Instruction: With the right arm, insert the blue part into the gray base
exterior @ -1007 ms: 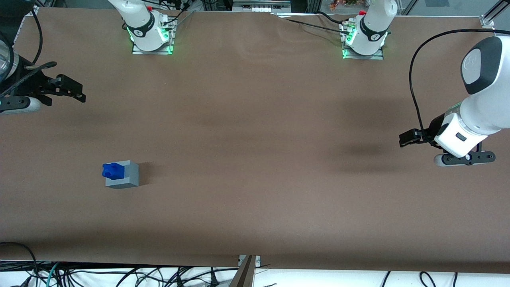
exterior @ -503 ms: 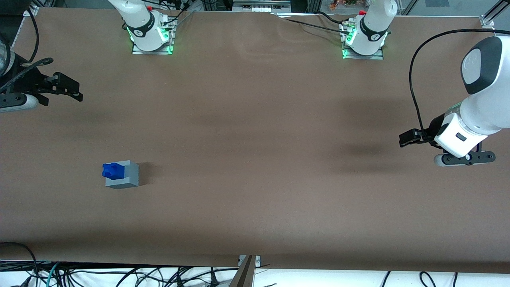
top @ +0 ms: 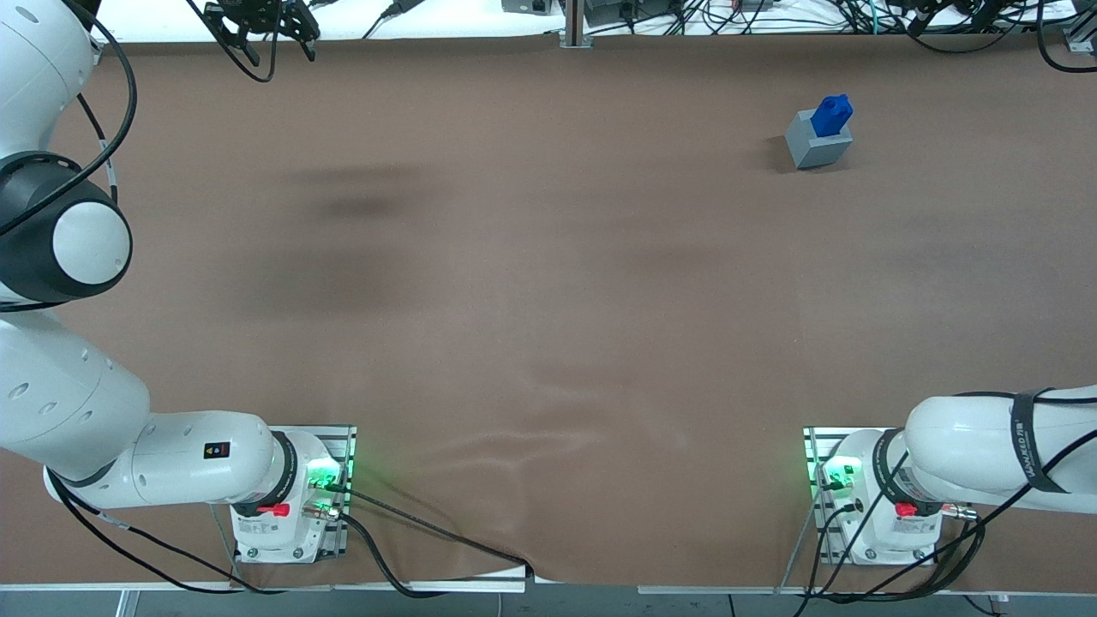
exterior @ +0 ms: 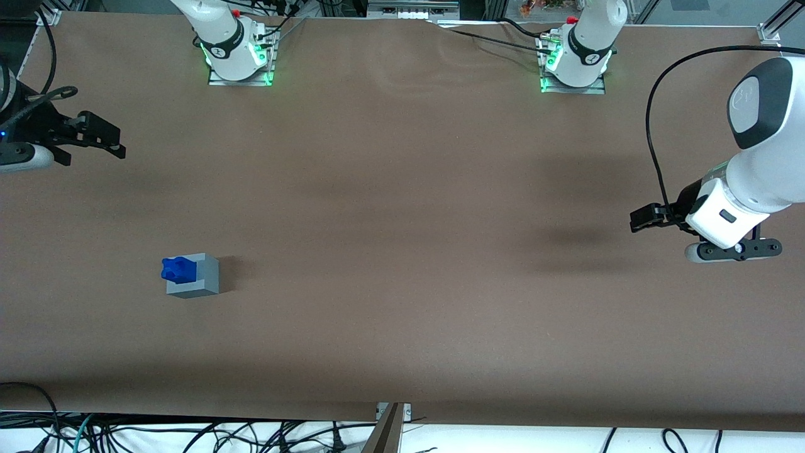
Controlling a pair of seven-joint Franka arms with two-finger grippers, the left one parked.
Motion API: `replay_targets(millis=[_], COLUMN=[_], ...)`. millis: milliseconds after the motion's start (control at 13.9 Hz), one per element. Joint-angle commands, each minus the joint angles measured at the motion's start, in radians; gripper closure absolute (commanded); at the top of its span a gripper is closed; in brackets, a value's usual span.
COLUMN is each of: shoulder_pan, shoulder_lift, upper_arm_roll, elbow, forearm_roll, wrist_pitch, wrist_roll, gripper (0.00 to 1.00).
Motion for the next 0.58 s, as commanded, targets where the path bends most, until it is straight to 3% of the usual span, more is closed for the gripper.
replay_targets(millis=[0,144,216,359,503], shoulder_pan=[-0.026,-0.016,0.029,0.197,0.241], shoulder_lift=[-0.025,-0.022,-0.018,-0.018,-0.018], upper_arm_roll=[0.023,0.018,-0.021,-0.202,-0.246], elbow=[-0.015,-0.017,-0.015,-0.015,-0.015], forearm_roll=[-0.001,-0.003,-0.003,-0.005,-0.005], wrist_pitch=[-0.002,-0.014,-0.016,-0.019,-0.019], wrist_roll=[-0.023,-0.018,-0.018,-0.018,-0.017], gripper=[0.00,0.00,0.00,0.00,0.00])
